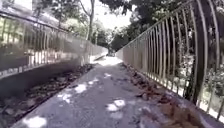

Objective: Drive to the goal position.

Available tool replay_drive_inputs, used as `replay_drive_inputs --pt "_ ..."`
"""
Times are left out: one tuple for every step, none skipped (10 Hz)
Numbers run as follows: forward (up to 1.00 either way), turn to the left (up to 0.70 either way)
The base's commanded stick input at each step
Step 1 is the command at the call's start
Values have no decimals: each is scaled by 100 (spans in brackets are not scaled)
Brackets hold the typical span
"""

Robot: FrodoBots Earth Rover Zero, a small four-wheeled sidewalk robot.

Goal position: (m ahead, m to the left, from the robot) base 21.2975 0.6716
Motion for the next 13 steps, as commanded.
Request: replay_drive_inputs --pt "70 0" --pt "70 0" --pt "70 0" --pt "70 0" --pt "70 0" --pt "70 0" --pt "70 0" --pt "70 0" --pt "70 0" --pt "70 0" --pt "70 0" --pt "70 0" --pt "70 0"
